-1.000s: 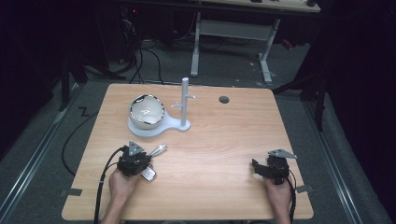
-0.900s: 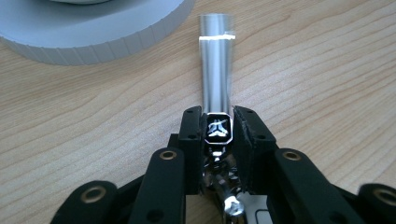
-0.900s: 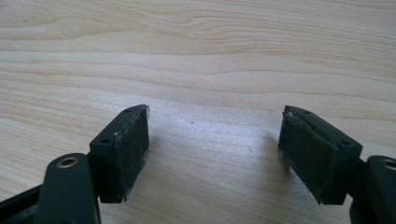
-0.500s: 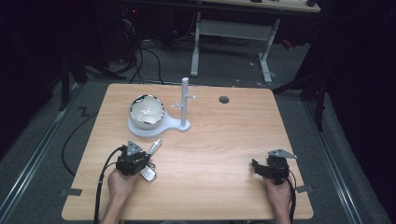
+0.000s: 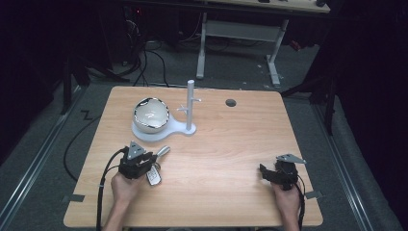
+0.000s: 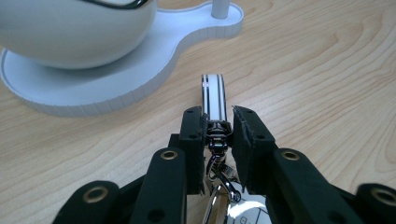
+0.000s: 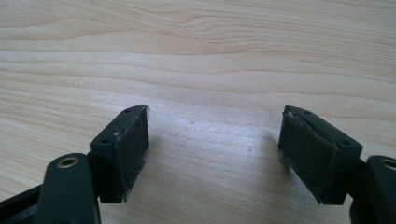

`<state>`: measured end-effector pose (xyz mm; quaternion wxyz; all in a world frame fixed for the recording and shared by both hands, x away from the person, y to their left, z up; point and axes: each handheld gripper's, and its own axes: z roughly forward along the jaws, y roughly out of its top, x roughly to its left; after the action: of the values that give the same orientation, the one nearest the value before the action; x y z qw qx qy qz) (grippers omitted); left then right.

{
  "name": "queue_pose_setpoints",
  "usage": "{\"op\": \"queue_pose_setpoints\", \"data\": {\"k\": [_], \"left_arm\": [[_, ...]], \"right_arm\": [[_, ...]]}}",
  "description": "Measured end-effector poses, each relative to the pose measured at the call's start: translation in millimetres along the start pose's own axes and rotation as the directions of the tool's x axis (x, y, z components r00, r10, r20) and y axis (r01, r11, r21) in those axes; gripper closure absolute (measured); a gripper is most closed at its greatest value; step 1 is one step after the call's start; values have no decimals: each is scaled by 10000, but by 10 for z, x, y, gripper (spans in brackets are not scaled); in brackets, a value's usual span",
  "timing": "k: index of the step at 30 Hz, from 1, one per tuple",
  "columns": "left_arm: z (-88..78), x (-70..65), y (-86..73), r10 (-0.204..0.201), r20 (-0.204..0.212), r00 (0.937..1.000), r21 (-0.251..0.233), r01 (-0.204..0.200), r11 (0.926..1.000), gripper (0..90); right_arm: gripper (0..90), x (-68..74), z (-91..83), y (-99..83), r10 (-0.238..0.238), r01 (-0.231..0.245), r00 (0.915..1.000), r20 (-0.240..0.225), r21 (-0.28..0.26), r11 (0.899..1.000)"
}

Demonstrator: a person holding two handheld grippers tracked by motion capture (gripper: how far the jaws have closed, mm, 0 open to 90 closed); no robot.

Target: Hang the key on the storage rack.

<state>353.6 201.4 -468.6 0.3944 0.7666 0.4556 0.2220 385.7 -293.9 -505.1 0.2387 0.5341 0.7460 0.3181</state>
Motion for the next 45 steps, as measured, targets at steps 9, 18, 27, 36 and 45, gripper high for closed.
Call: {"op": "queue_pose_setpoints", "data": {"k": [9, 18, 27, 36, 45], "left_arm": [[-134, -16, 131, -144, 344, 9993, -686, 168, 9975, 742], [-215, -68, 278, -42, 652, 9979, -1184, 119, 9929, 742], [-230, -104, 392, 21, 977, 9952, -1466, 123, 9891, 742], [-226, -151, 507, 172, 1272, 9917, -1637, 39, 9865, 743], [-201, -182, 605, 260, 1461, 9889, -1748, -1, 9846, 743]], "right_arm": [[245, 1, 0, 0, 18, -18, 10000, 0, 4, 10000], [246, -1, 0, 0, 12, -12, 10000, -8, -1, 10000], [246, -1, 0, 0, 8, -8, 10000, -11, -3, 10000], [246, -2, 0, 0, 4, -4, 10000, -22, -8, 10000], [246, -1, 0, -1, 17, -17, 10000, -18, -11, 10000]]}}
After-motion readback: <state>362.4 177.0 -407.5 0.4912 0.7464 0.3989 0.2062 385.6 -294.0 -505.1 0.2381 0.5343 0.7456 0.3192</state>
